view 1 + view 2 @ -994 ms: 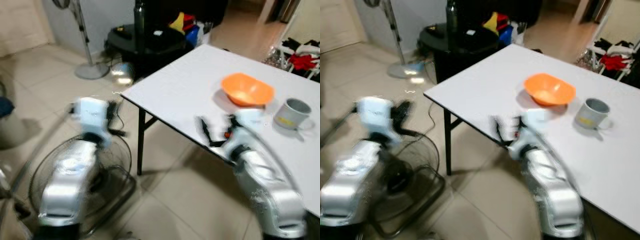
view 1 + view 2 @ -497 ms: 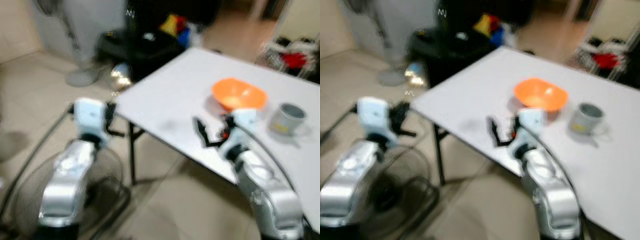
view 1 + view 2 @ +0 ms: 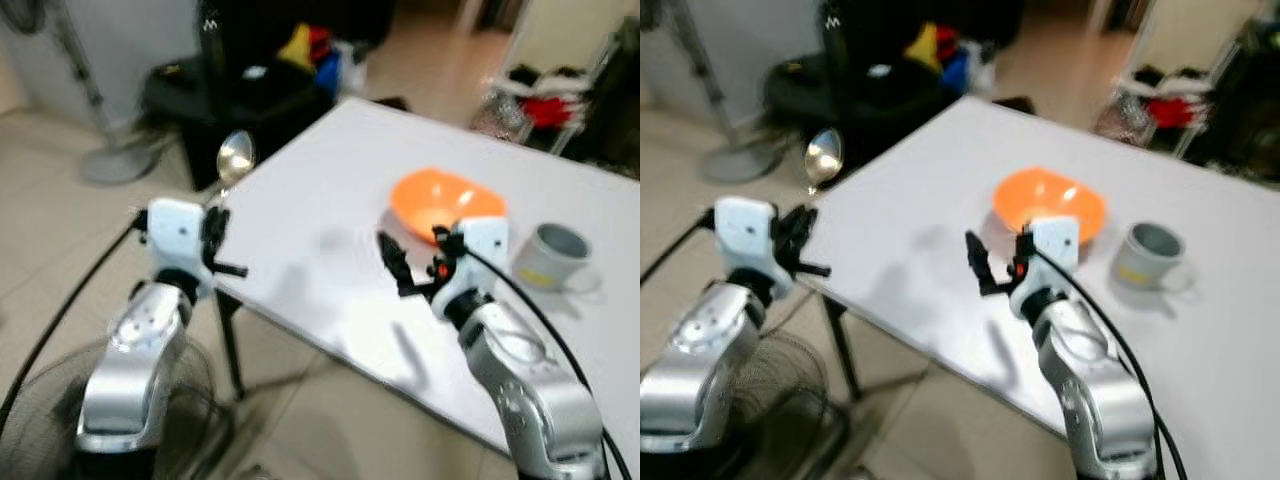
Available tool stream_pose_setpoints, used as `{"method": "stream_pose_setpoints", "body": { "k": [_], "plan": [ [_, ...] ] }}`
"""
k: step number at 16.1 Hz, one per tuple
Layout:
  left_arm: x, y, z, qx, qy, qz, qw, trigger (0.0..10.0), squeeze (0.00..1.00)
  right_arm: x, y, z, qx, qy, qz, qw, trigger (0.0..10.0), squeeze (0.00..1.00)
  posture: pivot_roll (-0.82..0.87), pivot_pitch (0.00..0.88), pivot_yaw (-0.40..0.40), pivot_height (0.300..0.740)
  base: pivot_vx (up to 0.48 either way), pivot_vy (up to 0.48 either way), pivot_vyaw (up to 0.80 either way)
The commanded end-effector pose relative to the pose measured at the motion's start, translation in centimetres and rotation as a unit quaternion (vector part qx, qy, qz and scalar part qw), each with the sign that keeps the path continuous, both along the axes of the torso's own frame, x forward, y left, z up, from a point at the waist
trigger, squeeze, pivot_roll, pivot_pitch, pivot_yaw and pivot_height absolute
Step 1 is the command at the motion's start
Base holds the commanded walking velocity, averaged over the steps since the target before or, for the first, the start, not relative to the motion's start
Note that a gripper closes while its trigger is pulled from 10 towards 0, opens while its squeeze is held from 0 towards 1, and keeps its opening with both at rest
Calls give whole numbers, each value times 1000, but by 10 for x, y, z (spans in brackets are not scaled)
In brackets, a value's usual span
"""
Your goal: Setting the table
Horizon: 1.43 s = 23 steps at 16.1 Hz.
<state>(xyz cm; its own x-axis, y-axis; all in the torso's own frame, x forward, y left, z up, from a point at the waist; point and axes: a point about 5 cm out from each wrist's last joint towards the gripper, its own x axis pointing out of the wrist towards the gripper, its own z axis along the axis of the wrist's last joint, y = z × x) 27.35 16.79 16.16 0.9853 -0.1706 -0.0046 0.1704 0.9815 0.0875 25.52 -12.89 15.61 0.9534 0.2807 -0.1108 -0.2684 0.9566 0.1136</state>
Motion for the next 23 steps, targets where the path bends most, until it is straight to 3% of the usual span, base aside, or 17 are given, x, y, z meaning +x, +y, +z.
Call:
{"method": "stream_pose_setpoints", "body": {
  "k": [1,6,10,15,18,23],
  "plan": [
    [2,-13,7,-6,-15,-25,1000,10000,0,-2,-11,3,-6,-5,-21,1000,10000,0,115,0,0,727,375,0,-800],
    [4,-14,7,-6,-15,-31,999,10000,0,-5,-10,5,-6,-10,-29,1000,10000,0,104,0,14,727,376,0,-695],
    [6,-20,6,-6,-12,-47,999,10000,0,-8,-11,5,-5,-11,-37,999,10000,0,89,0,31,727,376,0,0],
    [7,-18,4,6,-6,-43,999,10000,0,-9,-12,6,-2,-8,-40,999,10000,0,90,0,35,727,0,0,0],
    [7,-18,5,7,-7,-44,999,10000,0,-9,-10,4,-1,-3,-37,999,10000,0,99,0,35,727,0,183,-727],
    [-3,-12,6,13,-4,-44,999,10000,0,-9,-9,4,3,-6,-30,1000,10000,0,109,0,35,727,0,350,-153]
  ]
}}
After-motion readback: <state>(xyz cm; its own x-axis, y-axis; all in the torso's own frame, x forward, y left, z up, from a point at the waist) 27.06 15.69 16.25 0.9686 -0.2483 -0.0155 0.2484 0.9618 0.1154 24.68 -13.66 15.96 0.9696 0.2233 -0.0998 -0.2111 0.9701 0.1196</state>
